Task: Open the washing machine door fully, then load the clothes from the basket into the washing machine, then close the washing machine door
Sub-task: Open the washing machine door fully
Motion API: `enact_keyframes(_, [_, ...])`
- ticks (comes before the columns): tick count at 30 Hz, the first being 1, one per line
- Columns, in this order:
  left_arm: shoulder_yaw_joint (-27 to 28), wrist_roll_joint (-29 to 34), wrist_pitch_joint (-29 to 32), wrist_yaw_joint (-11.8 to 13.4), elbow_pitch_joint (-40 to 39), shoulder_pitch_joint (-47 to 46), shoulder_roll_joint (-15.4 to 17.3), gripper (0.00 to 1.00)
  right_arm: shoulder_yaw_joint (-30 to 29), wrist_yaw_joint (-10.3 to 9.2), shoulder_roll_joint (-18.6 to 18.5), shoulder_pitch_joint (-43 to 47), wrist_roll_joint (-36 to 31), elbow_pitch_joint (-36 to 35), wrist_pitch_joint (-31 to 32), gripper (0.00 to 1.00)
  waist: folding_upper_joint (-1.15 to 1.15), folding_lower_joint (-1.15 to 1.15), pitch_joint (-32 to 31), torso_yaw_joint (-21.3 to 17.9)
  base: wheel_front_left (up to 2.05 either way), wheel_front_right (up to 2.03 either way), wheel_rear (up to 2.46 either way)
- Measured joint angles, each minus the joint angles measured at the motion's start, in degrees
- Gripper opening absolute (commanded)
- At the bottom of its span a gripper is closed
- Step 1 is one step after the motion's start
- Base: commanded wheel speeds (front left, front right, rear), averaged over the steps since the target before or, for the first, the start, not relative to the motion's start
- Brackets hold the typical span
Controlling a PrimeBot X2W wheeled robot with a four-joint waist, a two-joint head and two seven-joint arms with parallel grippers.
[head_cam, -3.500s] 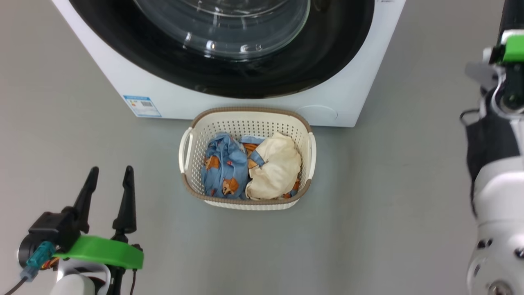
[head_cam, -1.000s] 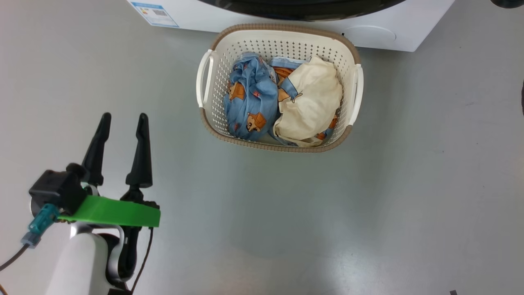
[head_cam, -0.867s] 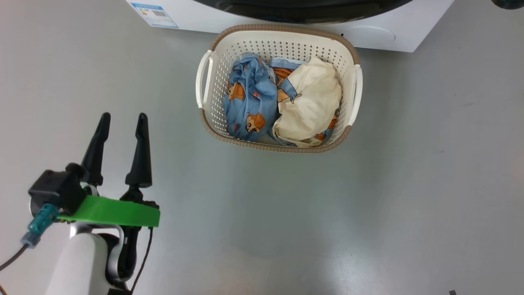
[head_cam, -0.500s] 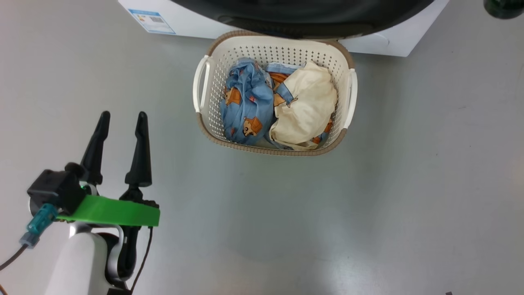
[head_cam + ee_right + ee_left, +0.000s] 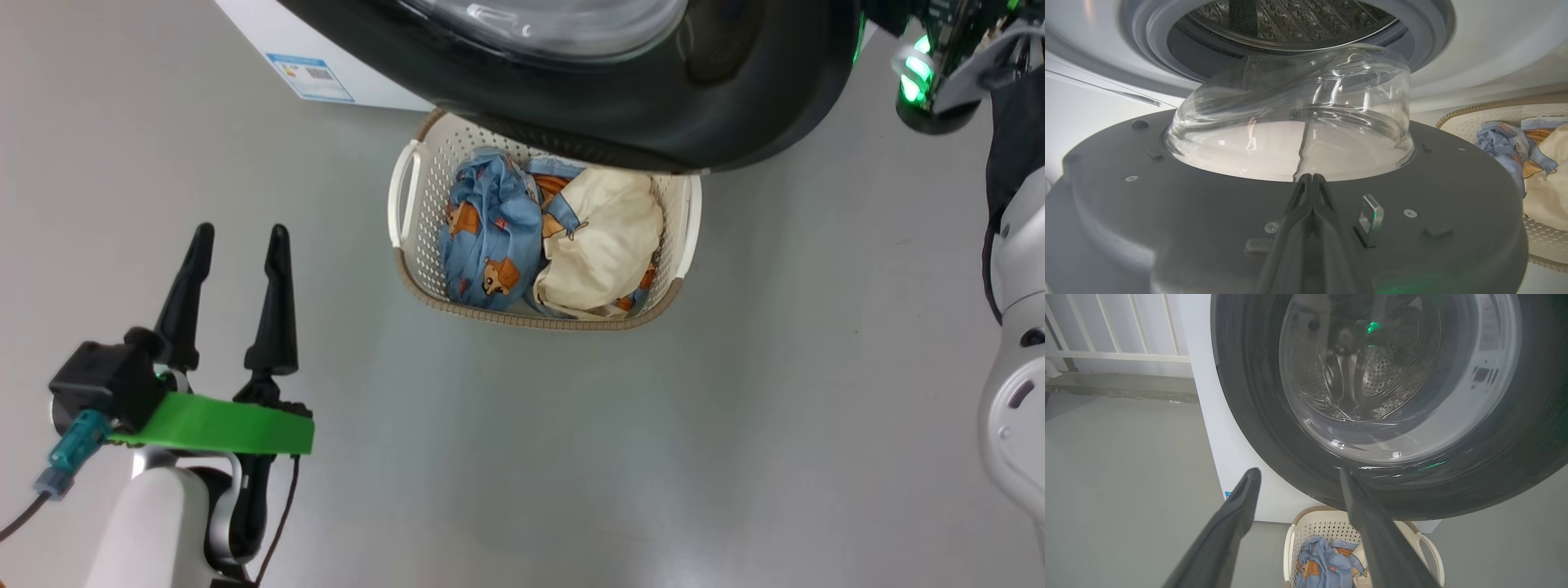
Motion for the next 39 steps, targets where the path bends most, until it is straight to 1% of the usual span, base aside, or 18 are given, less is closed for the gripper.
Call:
enact_keyframes(8, [0.15, 0.24, 0.0, 0.0, -0.36, 0.46, 0.34, 1.0, -0.63, 0.0, 1.89, 5.72, -0.51, -6.37, 10.01, 0.0, 0.0, 0.0, -1.95, -0.45, 0.0, 0.0, 0.0])
enact_keyframes(9, [0.15, 0.24, 0.0, 0.0, -0.36, 0.46, 0.34, 1.0, -0.63, 0.0, 1.89, 5.72, -0.51, -6.37, 10.01, 0.0, 0.0, 0.0, -1.95, -0.45, 0.0, 0.0, 0.0])
enact_keyframes(10, [0.21, 0.29, 0.0, 0.0, -0.55, 0.62, 0.4, 1.0, -0.56, 0.0, 1.98, 6.42, -0.1, -6.88, 11.47, 0.0, 0.0, 0.0, -2.17, -0.54, 0.0, 0.0, 0.0])
enact_keyframes(12, [0.21, 0.29, 0.0, 0.0, -0.68, 1.13, 0.43, 1.0, 1.05, 0.0, 1.88, 7.56, 2.41, -6.81, 13.96, 0.0, 0.0, 0.0, -2.58, -0.63, 0.0, 0.0, 0.0])
enact_keyframes(14, [0.14, 0.29, 0.0, 0.0, -0.67, 1.49, 0.47, 1.0, 4.08, 0.0, 1.82, 8.84, 6.11, -6.75, 15.24, 0.0, 0.0, 0.0, -2.92, -0.63, 0.0, 0.0, 0.0])
enact_keyframes(19, [-0.02, 0.3, 0.0, 0.0, -0.68, 1.49, 0.63, 1.0, 13.95, 0.0, 1.87, 13.35, 17.4, -7.48, 16.05, 0.0, 0.0, 0.0, -3.77, -0.58, 0.0, 0.0, 0.0])
enact_keyframes(21, [-0.1, 0.36, 0.0, 0.0, -0.67, 1.49, 0.64, 1.0, 18.34, 0.0, 1.83, 15.56, 22.99, -7.99, 16.01, 0.0, 0.0, 0.0, -4.12, -0.57, 0.0, 0.0, 0.0])
enact_keyframes(24, [-0.22, 0.37, 0.0, 0.0, -0.68, 1.52, 0.71, 1.0, 25.4, 0.0, 1.87, 19.02, 30.83, -9.58, 14.83, 0.0, 0.0, 0.0, -4.62, -0.59, 0.0, 0.0, 0.0])
enact_keyframes(29, [-0.31, 0.4, 0.0, 0.0, -0.8, 2.3, 0.81, 1.0, 37.07, 0.0, 1.76, 25.05, 41.57, -14.84, 9.65, 0.0, 0.0, 0.0, -5.38, -0.6, 0.0, 0.0, 0.0])
enact_keyframes(34, [-0.25, 0.38, 0.0, 0.0, -0.83, 2.69, 0.93, 1.0, 46.42, 0.0, 1.78, 30.2, 48.11, -19.81, 3.09, 0.0, 0.0, 0.0, -5.9, -0.51, 0.0, 0.0, 0.0])
enact_keyframes(39, [-0.19, 0.4, 0.0, 0.0, -0.83, 2.84, 1.05, 1.0, 53.09, 0.0, 1.69, 32.48, 51.67, -22.56, -2.14, 0.0, 0.0, 0.0, -6.19, -0.38, 0.0, 0.0, 0.0])
